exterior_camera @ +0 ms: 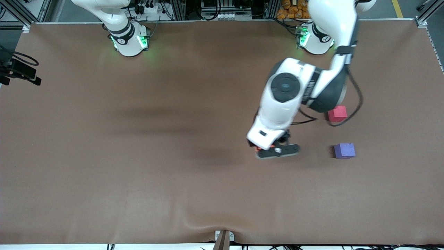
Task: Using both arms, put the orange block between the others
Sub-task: 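Lower the orange cube between the pink and purple cubes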
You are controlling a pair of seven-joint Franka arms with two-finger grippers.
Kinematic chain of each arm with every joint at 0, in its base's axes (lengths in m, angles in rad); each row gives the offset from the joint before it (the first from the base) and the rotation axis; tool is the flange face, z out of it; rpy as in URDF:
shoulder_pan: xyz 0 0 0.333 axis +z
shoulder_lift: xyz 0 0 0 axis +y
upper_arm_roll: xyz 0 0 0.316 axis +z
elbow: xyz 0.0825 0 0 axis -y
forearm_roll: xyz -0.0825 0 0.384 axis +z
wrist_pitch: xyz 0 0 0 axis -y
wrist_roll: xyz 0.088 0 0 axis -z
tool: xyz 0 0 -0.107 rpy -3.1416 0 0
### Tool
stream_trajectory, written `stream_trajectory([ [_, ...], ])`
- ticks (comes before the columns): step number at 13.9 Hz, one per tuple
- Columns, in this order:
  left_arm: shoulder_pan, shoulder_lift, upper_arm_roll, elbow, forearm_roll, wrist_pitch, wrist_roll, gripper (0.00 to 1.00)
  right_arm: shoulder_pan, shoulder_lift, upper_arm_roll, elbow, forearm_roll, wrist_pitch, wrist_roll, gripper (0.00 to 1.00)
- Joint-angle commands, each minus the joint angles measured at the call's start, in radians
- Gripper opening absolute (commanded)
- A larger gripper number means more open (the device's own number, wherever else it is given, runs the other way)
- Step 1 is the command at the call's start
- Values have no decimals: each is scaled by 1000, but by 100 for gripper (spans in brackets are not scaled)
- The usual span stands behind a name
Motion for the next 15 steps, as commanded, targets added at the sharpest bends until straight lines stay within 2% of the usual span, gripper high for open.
stream_trajectory([
  [1, 74, -98, -17, -99, 3, -3, 84, 28, -17, -9, 15, 2, -15, -9, -11, 100],
  [4, 161, -164, -17, -197, 3, -2, 174, 28, -19, -13, 15, 2, -15, -12, -11, 100],
  [8, 235, -227, -18, -298, 2, 6, 196, 27, -17, -13, 16, 0, -15, -14, -8, 100],
  [12, 317, -287, -17, -435, 5, 73, 239, 27, -17, -13, 15, 0, -15, -20, -7, 100],
  [15, 359, -348, -15, -577, 5, 159, 305, 27, -17, -13, 15, -1, -15, -20, -5, 100],
])
